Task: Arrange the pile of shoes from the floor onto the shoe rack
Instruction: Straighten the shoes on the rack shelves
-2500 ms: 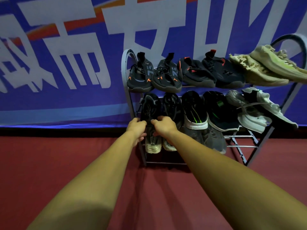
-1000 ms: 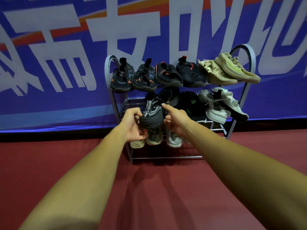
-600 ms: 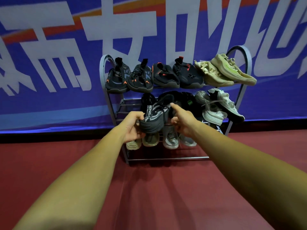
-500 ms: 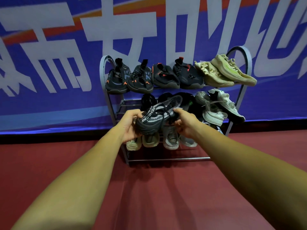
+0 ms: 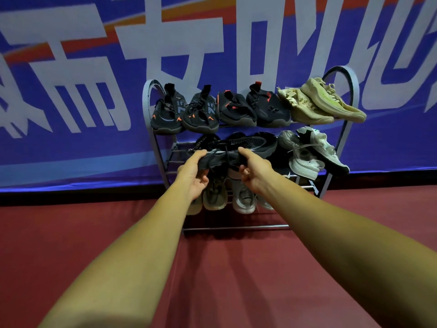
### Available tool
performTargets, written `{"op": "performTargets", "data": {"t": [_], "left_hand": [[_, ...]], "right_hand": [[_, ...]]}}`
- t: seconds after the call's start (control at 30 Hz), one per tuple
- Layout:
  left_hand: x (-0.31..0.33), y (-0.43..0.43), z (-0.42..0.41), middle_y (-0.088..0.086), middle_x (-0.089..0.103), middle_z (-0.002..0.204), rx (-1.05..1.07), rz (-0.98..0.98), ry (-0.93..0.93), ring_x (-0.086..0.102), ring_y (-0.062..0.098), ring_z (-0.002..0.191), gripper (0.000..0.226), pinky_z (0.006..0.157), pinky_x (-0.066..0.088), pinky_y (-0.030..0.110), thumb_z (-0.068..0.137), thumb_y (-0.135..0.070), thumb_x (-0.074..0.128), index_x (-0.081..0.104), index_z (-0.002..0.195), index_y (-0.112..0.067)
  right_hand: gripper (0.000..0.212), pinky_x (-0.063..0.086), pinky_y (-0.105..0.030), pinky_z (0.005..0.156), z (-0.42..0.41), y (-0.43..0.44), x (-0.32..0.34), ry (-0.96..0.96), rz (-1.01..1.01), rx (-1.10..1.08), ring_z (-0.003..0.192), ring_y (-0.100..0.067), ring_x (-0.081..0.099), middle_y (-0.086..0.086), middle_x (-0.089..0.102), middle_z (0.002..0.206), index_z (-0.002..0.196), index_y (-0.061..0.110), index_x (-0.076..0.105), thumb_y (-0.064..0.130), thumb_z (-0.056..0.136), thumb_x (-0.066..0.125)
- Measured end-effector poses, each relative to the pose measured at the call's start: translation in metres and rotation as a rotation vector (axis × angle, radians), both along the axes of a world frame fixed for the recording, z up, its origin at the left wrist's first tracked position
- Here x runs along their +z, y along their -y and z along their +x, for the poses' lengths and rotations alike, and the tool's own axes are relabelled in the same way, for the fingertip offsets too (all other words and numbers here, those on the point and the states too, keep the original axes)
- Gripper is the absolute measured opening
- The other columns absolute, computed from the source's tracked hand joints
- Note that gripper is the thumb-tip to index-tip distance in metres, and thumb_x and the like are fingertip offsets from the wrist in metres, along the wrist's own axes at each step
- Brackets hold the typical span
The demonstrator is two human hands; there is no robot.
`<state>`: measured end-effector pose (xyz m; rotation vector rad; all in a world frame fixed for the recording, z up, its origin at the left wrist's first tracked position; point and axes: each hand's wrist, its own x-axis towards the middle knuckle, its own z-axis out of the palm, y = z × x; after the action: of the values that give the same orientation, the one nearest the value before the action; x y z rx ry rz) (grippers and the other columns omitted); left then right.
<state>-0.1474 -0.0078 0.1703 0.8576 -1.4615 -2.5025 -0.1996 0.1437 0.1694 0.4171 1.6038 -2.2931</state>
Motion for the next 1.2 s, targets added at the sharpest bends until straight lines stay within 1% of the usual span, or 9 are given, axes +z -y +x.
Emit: {"op": "performTargets", "data": {"t": [0.17,0.27,0.4,0.57,0.73,0.87,0.97,1.13,1.2], "left_hand": [[0.004,0.007,-0.004,0.008,0.065,0.113,0.157,0.036,-0.031,0.052,0.016,0.077,0.065,0.049,0.033,0.024,0.077,-0.031,0.079,0.054,0.134,-0.016],[0.000,0.011,-0.003,0.010,0.066,0.118,0.216,0.037,-0.017,0.050,0.020,0.085,0.063,0.051,0.032,0.025,0.076,-0.031,0.079,0.055,0.132,-0.015],[0.000,0.008,-0.003,0.006,0.067,0.122,0.189,0.048,-0.075,0.060,0.015,0.089,0.061,0.054,0.034,0.025,0.080,-0.033,0.078,0.053,0.133,-0.016],[0.000,-0.007,-0.003,0.004,0.060,0.127,0.014,0.012,-0.027,0.059,0.017,0.091,0.075,0.059,0.037,0.027,0.078,-0.038,0.080,0.041,0.142,-0.036],[-0.003,-0.008,-0.006,0.003,0.055,0.132,0.082,0.015,-0.001,0.063,0.012,0.087,0.091,0.054,0.038,0.024,0.080,-0.023,0.080,0.023,0.149,-0.041],[-0.005,-0.001,-0.009,0.003,0.060,0.119,0.117,-0.057,-0.013,0.060,0.012,0.080,0.089,0.046,0.036,0.022,0.076,-0.022,0.078,0.027,0.147,-0.039],[-0.003,0.001,-0.010,0.001,0.057,0.122,0.155,-0.110,-0.024,0.057,0.016,0.085,0.086,0.043,0.036,0.022,0.070,-0.025,0.076,0.032,0.143,-0.041],[-0.011,0.010,-0.010,0.004,0.063,0.120,0.146,-0.180,-0.016,0.055,0.016,0.082,0.076,0.040,0.035,0.020,0.071,-0.026,0.074,0.043,0.140,-0.033],[-0.013,0.012,-0.012,0.004,0.065,0.110,0.146,-0.198,-0.013,0.056,0.014,0.078,0.068,0.041,0.036,0.020,0.074,-0.028,0.075,0.046,0.135,-0.031]], "right_hand": [[0.031,0.028,-0.017,0.036,-0.001,-0.004,0.004,0.007,0.048,0.011,0.042,-0.008,0.040,-0.003,0.067,0.077,0.094,0.017,0.065,0.047,0.087,0.069],[0.024,0.024,-0.015,0.033,-0.002,-0.009,0.002,0.010,0.027,-0.040,0.042,-0.009,0.034,-0.005,0.061,0.069,0.084,0.015,0.062,0.038,0.091,0.066],[0.013,0.026,-0.017,0.034,-0.001,-0.008,0.002,-0.012,-0.009,-0.002,0.043,-0.007,0.037,-0.012,0.072,0.084,0.086,0.014,0.063,0.025,0.090,0.067],[0.014,0.024,-0.018,0.036,0.003,0.004,0.000,-0.023,0.008,0.145,0.040,-0.006,0.037,-0.013,0.072,0.086,0.095,0.012,0.063,0.021,0.086,0.065],[0.012,0.025,-0.017,0.041,0.008,0.006,-0.006,-0.014,0.015,0.272,0.040,-0.005,0.035,-0.009,0.075,0.091,0.094,0.015,0.064,0.025,0.089,0.066],[0.021,0.027,-0.021,0.048,0.015,0.001,-0.011,-0.030,0.083,0.343,0.044,-0.006,0.039,-0.005,0.076,0.094,0.091,0.018,0.068,0.039,0.088,0.069],[0.032,0.027,-0.024,0.050,0.014,-0.002,-0.011,-0.025,0.083,0.304,0.048,-0.010,0.044,-0.008,0.072,0.087,0.094,0.018,0.068,0.049,0.086,0.065],[0.012,0.021,-0.023,0.046,0.002,-0.012,-0.016,-0.069,0.093,0.096,0.037,-0.011,0.037,-0.003,0.045,0.049,0.081,0.013,0.055,0.021,0.089,0.059],[0.007,0.022,-0.024,0.047,0.001,-0.013,-0.020,-0.075,0.128,0.144,0.043,-0.012,0.033,-0.006,0.045,0.054,0.084,0.010,0.057,0.017,0.086,0.058]]}}
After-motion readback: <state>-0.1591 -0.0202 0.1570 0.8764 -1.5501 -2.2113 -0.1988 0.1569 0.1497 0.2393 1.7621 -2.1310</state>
